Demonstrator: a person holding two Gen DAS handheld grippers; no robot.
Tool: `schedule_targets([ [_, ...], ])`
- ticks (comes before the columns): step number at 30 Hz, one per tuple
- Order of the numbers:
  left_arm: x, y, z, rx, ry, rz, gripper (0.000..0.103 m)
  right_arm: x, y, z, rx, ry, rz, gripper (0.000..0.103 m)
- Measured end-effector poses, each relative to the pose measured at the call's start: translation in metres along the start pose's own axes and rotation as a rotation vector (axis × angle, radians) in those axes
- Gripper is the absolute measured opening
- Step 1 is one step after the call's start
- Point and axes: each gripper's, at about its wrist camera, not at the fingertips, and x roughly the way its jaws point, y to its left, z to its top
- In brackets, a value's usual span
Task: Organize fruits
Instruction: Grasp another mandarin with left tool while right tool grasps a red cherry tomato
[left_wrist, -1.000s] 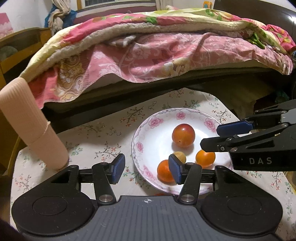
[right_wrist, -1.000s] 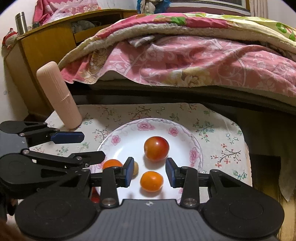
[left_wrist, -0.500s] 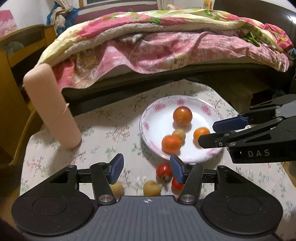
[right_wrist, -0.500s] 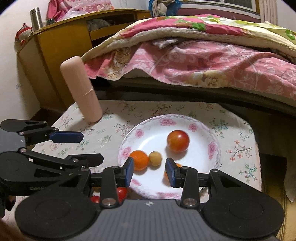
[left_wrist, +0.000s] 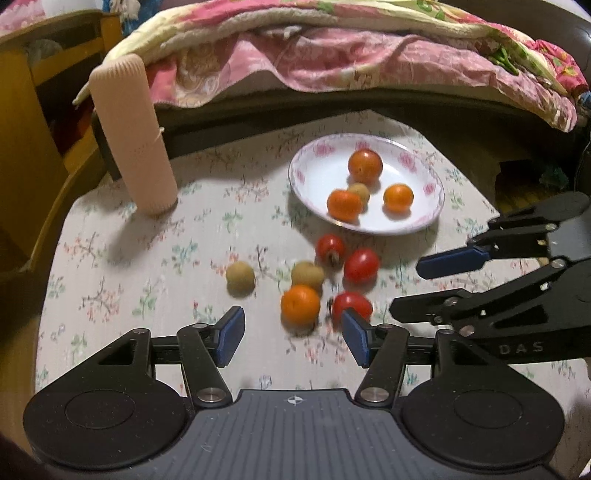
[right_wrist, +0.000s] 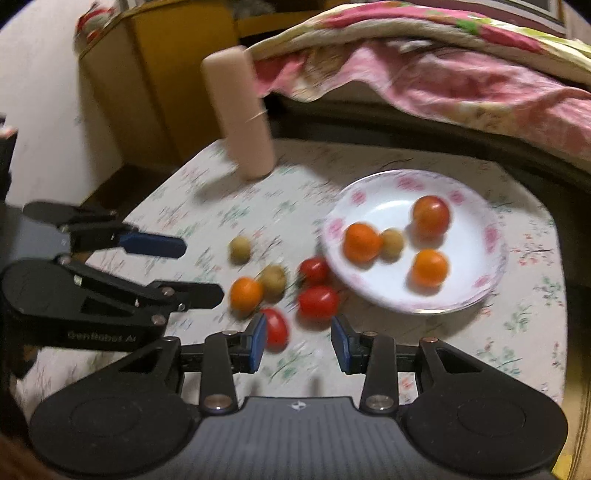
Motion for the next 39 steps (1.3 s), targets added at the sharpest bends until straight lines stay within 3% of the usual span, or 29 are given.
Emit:
schedule_targets([
  [14,0.008,0.016,-0.015,0.007,0.053,0.008,0.068,0.048,0.01,-0.001,-0.068,0.095,0.056,0.042],
  [24,0.017,0.018,-0.01,0.012,0.063,0.011,0.068,0.069,0.007,0.003,-0.076,0.096,0.06,0.042],
  [29,0.023,0.017,-0.01,0.017,0.069,0.003,0.068,0.067,0.002,0.005,-0.04,0.1,0.052,0.03],
  [39,0.047,0.001,0.002,0.057,0.05,-0.029,0.068,0.05,-0.014,-0.001,0.025,0.123,0.039,0.03],
])
